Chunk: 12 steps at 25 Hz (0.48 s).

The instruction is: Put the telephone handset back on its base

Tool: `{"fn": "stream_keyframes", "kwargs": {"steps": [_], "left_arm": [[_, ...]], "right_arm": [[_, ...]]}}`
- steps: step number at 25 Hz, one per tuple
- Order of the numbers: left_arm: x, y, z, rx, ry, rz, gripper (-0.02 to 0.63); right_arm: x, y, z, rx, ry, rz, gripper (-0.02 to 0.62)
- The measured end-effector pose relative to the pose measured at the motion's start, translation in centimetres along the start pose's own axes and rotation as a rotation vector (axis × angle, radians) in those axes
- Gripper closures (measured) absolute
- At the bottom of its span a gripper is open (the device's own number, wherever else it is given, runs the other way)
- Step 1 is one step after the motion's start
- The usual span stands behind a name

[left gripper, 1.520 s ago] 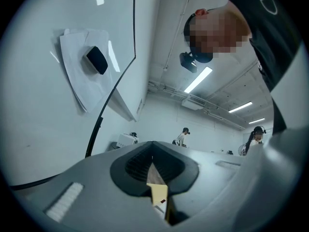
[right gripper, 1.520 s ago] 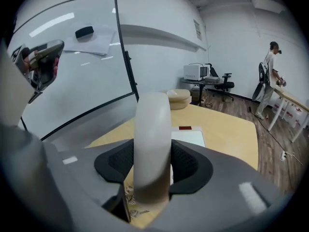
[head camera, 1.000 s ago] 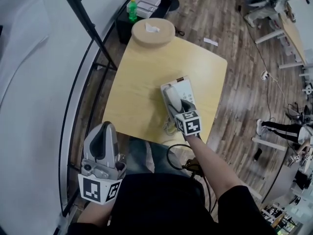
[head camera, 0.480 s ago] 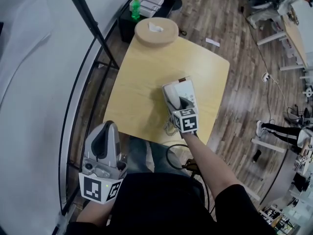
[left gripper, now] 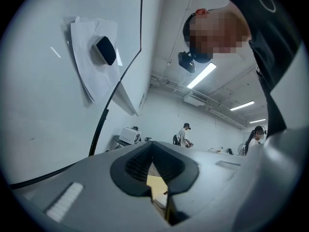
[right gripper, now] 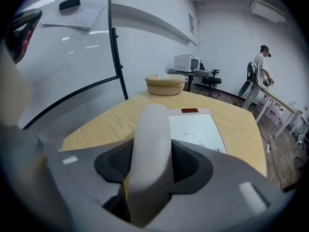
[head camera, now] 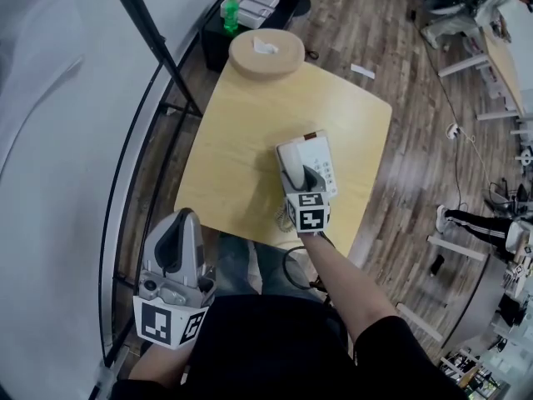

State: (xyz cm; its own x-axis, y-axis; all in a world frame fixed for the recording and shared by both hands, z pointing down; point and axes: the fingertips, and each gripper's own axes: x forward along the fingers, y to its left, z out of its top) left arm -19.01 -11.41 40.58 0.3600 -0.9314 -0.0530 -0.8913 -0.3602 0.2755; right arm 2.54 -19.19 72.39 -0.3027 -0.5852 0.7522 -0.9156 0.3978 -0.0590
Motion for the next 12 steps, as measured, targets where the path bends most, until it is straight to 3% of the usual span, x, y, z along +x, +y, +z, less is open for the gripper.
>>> {"fn": "stream_keyframes", "kwargs": {"steps": [10,12], "left_arm": [[0.3,-0.6,-0.2,-0.012,-0.003,-0.010,0.606],[0.5,-0.5,-0.1,-0.012,-0.009,-0.012,0.606]], "right_arm": [[-0.1,0.3,0.2,-0.027,0.018,0.005,0.363],[-0.7,0.4,1.1,-0.007,0.007,0.036,0.312]]}}
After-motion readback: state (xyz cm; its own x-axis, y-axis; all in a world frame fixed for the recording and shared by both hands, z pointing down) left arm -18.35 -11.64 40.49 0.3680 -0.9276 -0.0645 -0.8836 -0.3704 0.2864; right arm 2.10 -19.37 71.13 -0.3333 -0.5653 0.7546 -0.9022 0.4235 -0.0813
